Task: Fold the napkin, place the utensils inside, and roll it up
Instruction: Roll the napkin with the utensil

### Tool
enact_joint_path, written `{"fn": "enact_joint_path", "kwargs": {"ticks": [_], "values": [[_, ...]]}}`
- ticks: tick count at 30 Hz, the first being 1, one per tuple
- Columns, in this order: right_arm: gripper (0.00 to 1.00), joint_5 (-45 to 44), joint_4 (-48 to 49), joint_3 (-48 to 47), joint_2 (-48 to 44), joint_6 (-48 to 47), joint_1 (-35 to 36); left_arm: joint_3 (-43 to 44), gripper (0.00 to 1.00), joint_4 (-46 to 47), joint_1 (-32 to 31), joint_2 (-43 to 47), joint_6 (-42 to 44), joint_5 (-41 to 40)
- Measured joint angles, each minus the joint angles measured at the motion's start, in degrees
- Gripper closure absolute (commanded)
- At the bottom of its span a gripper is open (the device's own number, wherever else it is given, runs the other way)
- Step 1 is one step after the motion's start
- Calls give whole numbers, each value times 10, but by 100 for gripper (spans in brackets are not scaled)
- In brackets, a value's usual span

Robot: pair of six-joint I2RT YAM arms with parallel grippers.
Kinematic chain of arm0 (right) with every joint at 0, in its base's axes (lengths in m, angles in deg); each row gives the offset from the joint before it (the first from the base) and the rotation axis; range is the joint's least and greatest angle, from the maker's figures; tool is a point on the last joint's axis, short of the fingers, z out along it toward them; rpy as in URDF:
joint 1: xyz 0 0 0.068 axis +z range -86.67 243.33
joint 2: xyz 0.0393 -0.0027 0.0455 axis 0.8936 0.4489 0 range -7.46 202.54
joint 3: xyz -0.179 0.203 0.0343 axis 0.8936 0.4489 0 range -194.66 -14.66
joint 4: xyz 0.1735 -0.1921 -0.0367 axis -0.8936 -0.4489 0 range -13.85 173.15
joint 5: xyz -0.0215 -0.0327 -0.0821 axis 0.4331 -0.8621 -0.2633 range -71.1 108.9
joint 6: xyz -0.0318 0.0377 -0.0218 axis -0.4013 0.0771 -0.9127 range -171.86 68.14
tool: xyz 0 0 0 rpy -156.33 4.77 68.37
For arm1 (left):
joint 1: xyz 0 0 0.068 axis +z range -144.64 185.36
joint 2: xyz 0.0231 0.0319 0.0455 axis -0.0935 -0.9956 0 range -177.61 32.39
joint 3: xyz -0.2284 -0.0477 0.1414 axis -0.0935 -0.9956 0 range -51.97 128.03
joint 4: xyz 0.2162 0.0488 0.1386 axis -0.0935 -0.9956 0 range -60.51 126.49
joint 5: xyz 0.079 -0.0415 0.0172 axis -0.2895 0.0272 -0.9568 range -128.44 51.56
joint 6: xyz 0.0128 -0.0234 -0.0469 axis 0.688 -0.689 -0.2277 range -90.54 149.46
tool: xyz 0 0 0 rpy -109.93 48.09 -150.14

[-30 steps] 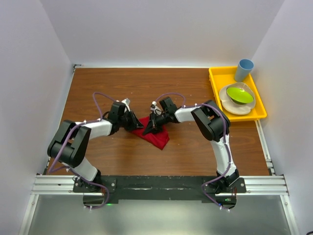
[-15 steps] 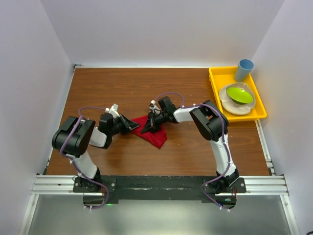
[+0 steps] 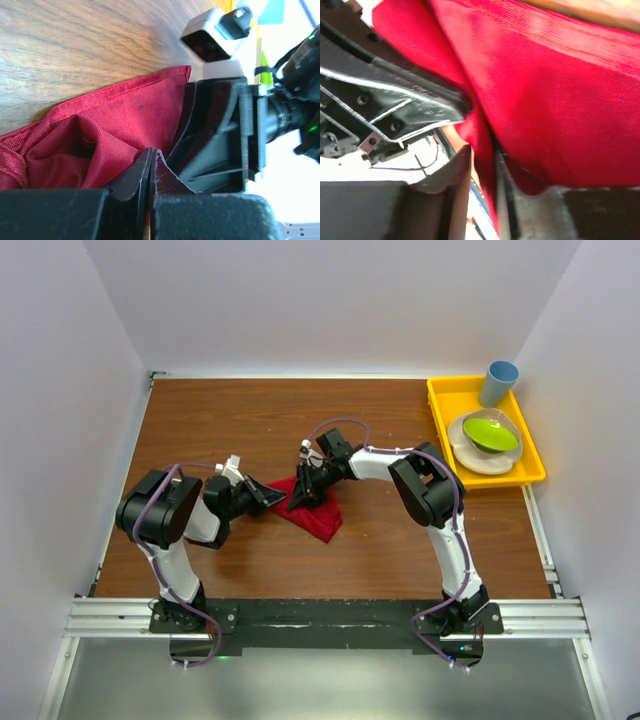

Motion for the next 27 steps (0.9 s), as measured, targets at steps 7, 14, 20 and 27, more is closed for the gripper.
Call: {"fn": "enact_joint_path", "kwargs": {"ticks": [7, 14, 20, 27], "values": [[45, -36, -139, -76, -5, -134, 0, 17, 98, -25, 0, 0, 12, 0], [44, -115, -229, -42, -66, -255, 0, 32, 98, -48, 0, 0, 19, 0], [71, -172, -234, 29, -120, -300, -1, 42, 98, -62, 0, 0, 25, 2], [65, -227, -210, 59, -144, -315, 2, 55, 98, -84, 0, 0, 30, 6]]}}
